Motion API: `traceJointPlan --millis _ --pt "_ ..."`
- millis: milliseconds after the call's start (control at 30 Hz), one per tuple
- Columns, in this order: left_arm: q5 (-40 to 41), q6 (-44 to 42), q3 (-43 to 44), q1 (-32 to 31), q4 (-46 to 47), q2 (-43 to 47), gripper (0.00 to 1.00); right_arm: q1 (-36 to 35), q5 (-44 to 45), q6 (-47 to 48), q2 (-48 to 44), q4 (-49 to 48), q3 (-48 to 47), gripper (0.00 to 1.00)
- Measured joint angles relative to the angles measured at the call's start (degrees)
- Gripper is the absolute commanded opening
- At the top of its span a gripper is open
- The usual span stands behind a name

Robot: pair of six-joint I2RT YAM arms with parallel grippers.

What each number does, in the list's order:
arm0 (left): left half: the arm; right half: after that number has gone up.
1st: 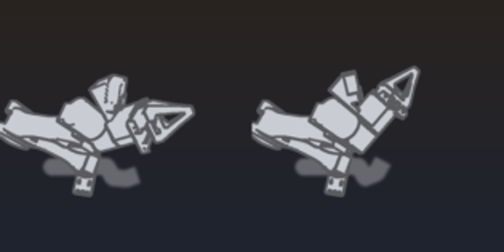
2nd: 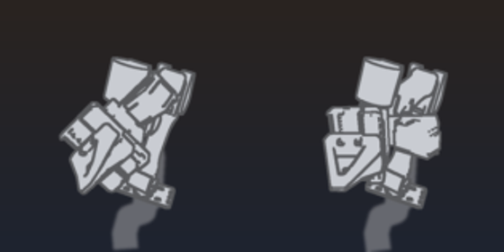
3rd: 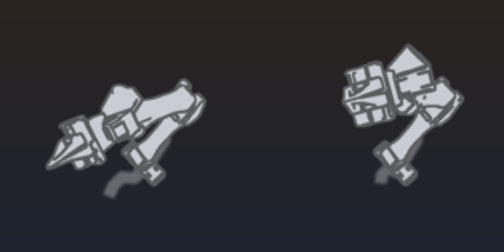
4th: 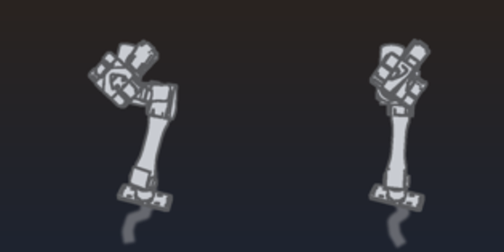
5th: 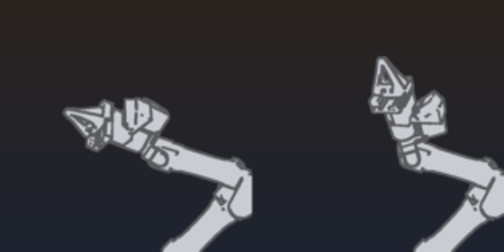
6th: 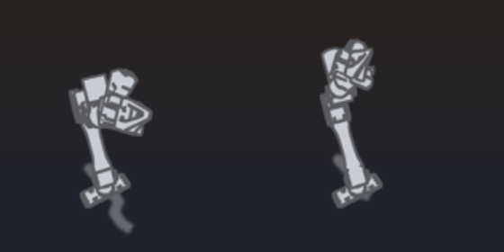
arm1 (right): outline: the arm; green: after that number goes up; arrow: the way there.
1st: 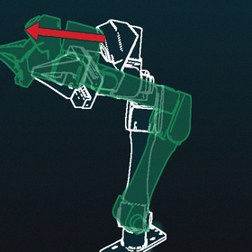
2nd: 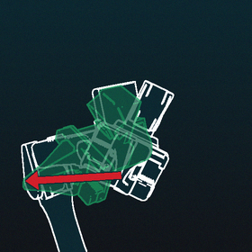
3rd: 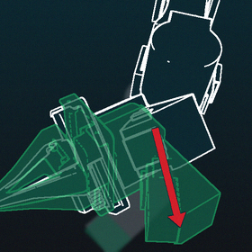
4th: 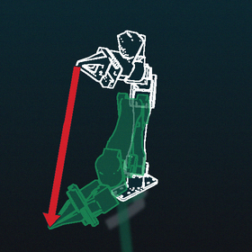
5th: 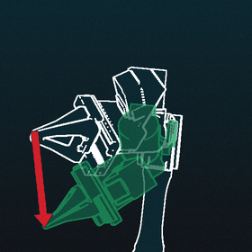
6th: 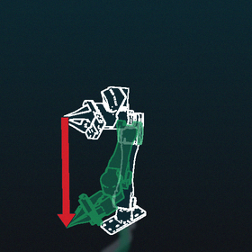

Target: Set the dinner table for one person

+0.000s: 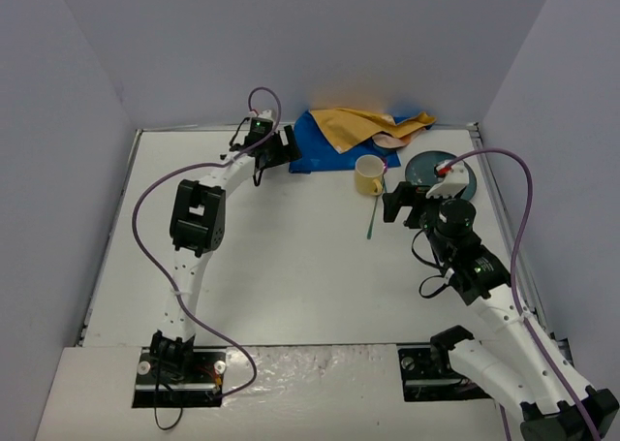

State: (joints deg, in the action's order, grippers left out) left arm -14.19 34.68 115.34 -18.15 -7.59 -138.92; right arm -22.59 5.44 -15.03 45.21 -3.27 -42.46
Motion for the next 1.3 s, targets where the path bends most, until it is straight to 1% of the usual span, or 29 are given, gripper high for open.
traceJointPlan --millis 67,200,267,333,400,467,500,533,667,733,833,933,967,1033,1133,1200,1300 --pt "-0.36 0.02 1.71 -0.49 0.04 -1.71 0.76 0.00 -0.35 -0.02 0.00 -0.11 0.00 1.00" --pt "-0.85 0.04 2.33 -1.70 0.47 -2.71 0.68 0.00 -0.62 -0.18 -0.06 -0.24 0.02 1.00" --pt "-0.90 0.12 2.33 -2.32 0.63 -2.84 0.62 0.00 -0.78 -0.33 -0.29 -0.24 0.02 1.00" --pt "-0.86 0.20 2.33 -2.77 0.70 -2.91 0.49 0.00 -0.93 -0.48 -0.64 -0.25 0.04 1.00" --pt "-0.78 0.33 2.33 -3.13 0.65 -3.12 0.26 0.00 -1.02 -0.59 -1.06 -0.30 0.08 1.00" --pt "-0.49 0.42 2.59 -3.36 0.53 -3.58 0.09 0.00 -1.08 -0.63 -1.57 -0.34 0.17 1.00" --pt "-0.20 0.34 2.73 -3.42 0.38 -3.82 0.03 0.00 -1.13 -0.63 -1.83 -0.35 0.22 1.00" --pt "0.17 0.12 2.74 -3.43 0.10 -3.98 0.00 0.00 -1.20 -0.63 -2.07 -0.35 0.28 1.00" --pt "1.92 -1.88 3.98 -3.02 -2.78 -4.04 0.00 0.00 -1.23 -0.63 -2.92 -0.32 0.37 1.00" --pt "3.26 -3.77 6.35 -2.48 -7.06 -3.83 0.00 0.00 -1.23 -0.61 -3.10 -0.34 0.37 1.00" --pt "5.35 -7.50 12.94 -0.88 -15.41 -2.54 0.00 0.00 -1.62 -0.55 -3.01 -0.29 0.37 1.00" --pt "7.69 -10.91 18.04 1.04 -22.41 2.59 0.00 0.00 -2.33 -0.50 -2.37 -0.34 0.27 1.00" --pt "8.55 -12.12 17.55 1.53 -23.34 5.92 0.00 0.00 -2.65 -0.44 -1.60 -0.26 0.09 1.00" --pt "10.63 -14.12 14.46 2.46 -24.91 14.29 0.00 0.00 -3.72 -0.27 0.30 -0.21 -0.72 1.00" --pt "14.37 -16.11 6.25 3.18 -25.28 28.87 0.00 0.00 -5.87 -0.08 4.00 -0.59 -2.39 1.00" --pt "17.35 -16.59 -0.11 3.20 -24.08 37.96 0.00 0.00 -7.58 -0.06 6.52 -0.75 -2.92 1.00" --pt "20.80 -16.40 -11.87 3.10 -23.31 47.72 0.00 -0.05 -10.24 -0.14 9.57 -0.93 -3.10 1.00"
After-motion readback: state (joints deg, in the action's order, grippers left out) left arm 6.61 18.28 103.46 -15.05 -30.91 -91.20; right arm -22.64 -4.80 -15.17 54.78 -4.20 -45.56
